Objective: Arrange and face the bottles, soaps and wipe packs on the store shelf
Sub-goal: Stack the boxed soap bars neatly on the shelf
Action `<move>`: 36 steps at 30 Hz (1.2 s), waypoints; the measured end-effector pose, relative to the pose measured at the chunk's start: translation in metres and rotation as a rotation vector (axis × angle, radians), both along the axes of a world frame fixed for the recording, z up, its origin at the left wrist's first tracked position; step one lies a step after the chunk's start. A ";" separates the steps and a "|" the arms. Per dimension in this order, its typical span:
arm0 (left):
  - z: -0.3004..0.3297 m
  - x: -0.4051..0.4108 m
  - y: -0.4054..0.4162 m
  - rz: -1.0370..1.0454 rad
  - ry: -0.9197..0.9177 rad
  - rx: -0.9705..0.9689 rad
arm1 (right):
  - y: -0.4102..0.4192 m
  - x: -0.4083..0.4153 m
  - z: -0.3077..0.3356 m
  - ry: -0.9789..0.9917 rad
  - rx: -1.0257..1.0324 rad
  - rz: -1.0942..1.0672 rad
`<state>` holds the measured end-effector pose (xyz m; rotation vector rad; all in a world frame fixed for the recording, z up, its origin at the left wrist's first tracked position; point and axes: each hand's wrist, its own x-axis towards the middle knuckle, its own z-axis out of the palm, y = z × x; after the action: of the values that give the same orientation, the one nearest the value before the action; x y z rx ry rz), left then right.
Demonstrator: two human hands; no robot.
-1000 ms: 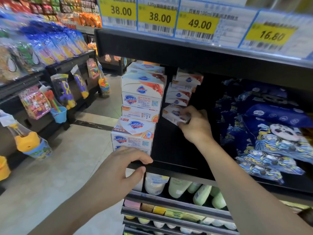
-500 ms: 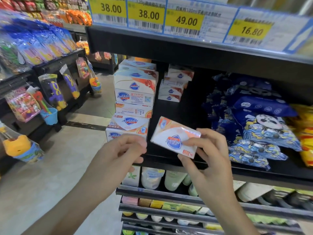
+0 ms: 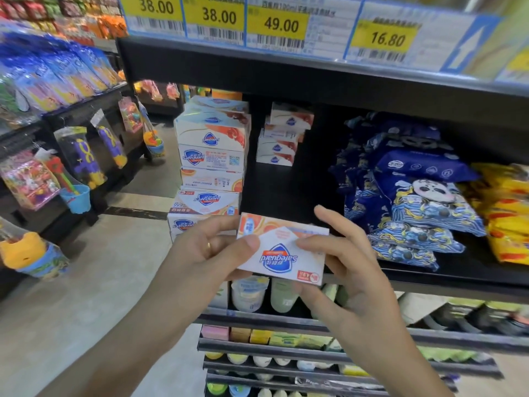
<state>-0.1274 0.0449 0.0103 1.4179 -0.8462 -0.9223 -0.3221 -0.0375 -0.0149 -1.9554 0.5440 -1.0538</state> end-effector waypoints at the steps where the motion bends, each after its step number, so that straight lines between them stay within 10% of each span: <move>1: 0.001 -0.001 0.001 -0.002 0.007 0.000 | 0.000 -0.001 0.001 -0.025 0.035 0.028; 10: -0.014 0.010 -0.012 0.057 0.069 0.033 | -0.013 -0.009 0.010 -0.171 0.329 0.100; 21: -0.018 -0.010 -0.005 -0.017 -0.512 -0.241 | -0.027 -0.016 0.028 -0.143 0.781 0.142; 36: -0.021 0.002 -0.009 -0.084 -0.337 -0.171 | -0.022 -0.004 0.022 0.048 0.608 0.044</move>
<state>-0.1252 0.0364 -0.0109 1.4155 -1.2149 -0.6630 -0.3261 -0.0600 0.0075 -1.4475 0.7437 -0.7047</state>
